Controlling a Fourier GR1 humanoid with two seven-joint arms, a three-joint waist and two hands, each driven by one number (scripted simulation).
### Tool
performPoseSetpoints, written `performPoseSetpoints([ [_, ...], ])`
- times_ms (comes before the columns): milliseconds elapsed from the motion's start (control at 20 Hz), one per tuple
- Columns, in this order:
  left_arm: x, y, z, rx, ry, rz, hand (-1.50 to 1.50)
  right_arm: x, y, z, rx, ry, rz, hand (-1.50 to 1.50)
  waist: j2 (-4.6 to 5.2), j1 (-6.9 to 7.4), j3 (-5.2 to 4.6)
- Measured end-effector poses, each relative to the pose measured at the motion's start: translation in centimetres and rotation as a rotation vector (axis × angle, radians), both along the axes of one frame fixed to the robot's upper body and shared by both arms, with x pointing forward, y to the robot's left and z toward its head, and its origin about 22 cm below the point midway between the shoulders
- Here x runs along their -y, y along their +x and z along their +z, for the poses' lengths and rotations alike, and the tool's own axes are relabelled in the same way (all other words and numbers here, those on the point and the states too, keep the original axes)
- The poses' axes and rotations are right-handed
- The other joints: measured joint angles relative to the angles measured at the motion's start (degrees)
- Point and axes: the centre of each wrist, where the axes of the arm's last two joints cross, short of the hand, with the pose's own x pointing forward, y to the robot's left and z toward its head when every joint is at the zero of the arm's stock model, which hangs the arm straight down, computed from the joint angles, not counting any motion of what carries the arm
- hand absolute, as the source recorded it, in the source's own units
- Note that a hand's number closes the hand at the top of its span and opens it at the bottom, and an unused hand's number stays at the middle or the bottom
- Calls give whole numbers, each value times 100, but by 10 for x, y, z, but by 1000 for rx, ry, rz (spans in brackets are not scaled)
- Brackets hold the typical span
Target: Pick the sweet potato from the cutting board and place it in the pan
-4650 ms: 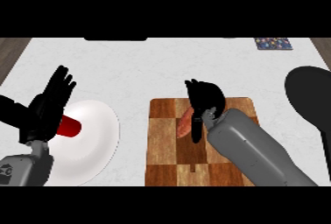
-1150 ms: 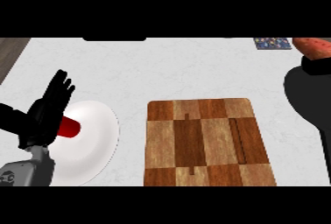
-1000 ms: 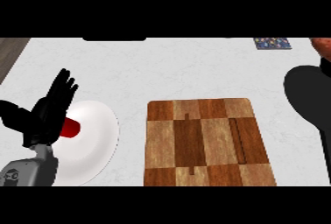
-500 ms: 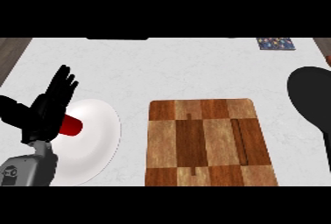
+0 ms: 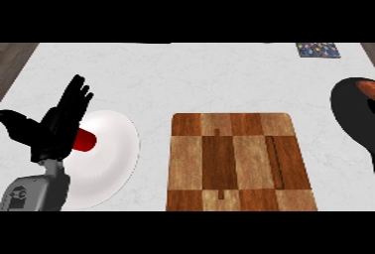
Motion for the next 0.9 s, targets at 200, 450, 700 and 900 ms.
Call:
performPoseSetpoints([
  [200,-1,3,2,2,3,-7,0,8,-9,-17,-40,109,-49,-150,19,29,8],
  [450,1,3,4,10,1,-5,0,21,-23,-26,-15,189,-21,-150,17,19,12],
  [700,0,-1,0,-3,-3,10,0,30,-27,-19,175,292,-2,-150,-9,-41,12],
  [900,-3,-5,-1,-6,4,21,0,54,-48,-12,329,414,-9,-150,-36,-121,10],
])
